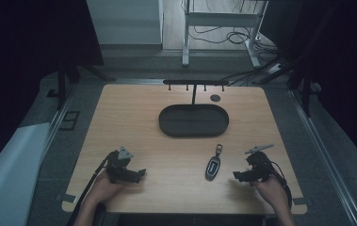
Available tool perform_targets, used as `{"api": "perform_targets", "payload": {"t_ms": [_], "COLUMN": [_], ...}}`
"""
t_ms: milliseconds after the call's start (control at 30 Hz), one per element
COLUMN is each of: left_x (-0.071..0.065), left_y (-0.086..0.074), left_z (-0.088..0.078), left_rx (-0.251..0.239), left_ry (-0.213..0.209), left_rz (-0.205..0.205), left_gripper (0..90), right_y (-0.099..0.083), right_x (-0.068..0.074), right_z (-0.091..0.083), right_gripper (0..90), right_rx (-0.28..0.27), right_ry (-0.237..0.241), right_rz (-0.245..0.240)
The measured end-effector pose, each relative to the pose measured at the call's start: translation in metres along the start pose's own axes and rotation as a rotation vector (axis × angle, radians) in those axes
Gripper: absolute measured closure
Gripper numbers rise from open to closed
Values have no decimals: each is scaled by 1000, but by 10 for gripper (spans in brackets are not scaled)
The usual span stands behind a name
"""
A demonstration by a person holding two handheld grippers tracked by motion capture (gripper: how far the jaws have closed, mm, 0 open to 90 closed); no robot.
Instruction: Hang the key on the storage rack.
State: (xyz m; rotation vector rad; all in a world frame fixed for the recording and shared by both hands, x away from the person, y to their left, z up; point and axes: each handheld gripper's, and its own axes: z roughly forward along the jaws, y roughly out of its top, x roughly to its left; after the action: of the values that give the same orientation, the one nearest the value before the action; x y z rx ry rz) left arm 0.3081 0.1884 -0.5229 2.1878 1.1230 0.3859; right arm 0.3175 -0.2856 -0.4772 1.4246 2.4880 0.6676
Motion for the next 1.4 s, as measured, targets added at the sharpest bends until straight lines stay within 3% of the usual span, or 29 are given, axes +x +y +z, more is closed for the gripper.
{"api": "perform_targets", "payload": {"t_ms": [300,433,567,767,967,1100,1300,1400], "left_x": [0,0,0,0,0,0,0,0], "left_y": [0,0,0,0,0,0,0,0], "left_z": [0,0,0,0,0,0,0,0], "left_rx": [1,3,3,2,2,2,2,2], "left_ry": [0,-1,-1,-1,-1,-1,-1,-1], "left_rz": [0,1,0,0,0,0,0,0], "left_gripper": [0,0,0,0,0,0,0,0], "right_y": [27,39,56,74,84,88,89,89], "right_x": [10,16,28,42,54,62,70,70], "right_z": [2,3,10,21,30,36,50,52], "right_gripper": [127,68,30,30,48,110,149,172], "right_rx": [91,115,151,184,206,236,329,339], "right_ry": [29,43,59,69,65,65,56,71], "right_rz": [-29,-32,-57,-52,-48,-41,-37,-32]}}
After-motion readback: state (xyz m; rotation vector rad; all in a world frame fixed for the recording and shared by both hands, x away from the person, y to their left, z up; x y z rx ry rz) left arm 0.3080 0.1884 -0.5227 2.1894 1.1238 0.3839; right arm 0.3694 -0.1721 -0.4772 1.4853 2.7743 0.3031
